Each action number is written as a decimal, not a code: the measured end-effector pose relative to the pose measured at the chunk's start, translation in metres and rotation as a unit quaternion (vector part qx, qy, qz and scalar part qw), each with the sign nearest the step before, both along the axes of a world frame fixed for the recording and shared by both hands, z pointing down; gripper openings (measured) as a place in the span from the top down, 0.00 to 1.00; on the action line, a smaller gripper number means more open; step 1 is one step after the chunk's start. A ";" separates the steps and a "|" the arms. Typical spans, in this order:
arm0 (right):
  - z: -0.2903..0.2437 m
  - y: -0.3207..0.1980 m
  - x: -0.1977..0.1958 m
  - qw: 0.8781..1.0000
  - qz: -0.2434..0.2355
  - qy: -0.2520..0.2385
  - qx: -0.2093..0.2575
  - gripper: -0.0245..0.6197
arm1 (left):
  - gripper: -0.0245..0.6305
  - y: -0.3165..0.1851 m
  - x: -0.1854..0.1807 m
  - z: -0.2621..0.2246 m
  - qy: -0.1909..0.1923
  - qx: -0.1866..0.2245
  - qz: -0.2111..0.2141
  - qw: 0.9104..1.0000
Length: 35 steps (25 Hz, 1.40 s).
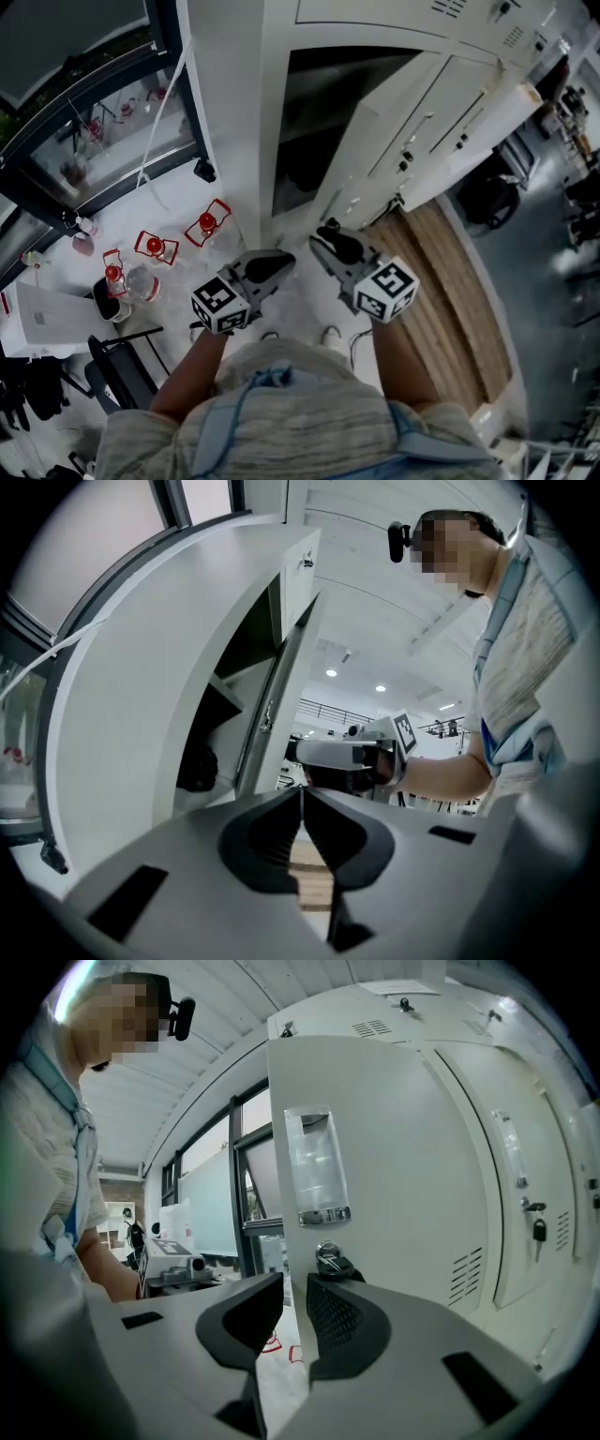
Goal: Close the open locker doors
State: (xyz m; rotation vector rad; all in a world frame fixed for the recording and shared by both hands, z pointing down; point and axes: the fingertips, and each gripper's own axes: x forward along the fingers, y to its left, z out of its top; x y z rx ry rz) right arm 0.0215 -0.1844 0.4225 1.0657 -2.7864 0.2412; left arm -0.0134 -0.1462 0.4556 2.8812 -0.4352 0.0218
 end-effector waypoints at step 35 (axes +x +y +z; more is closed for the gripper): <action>0.007 -0.063 -0.055 1.000 -0.002 -0.007 -0.011 0.84 | 0.96 -0.031 -0.029 -0.004 -0.002 0.010 -0.033 0.999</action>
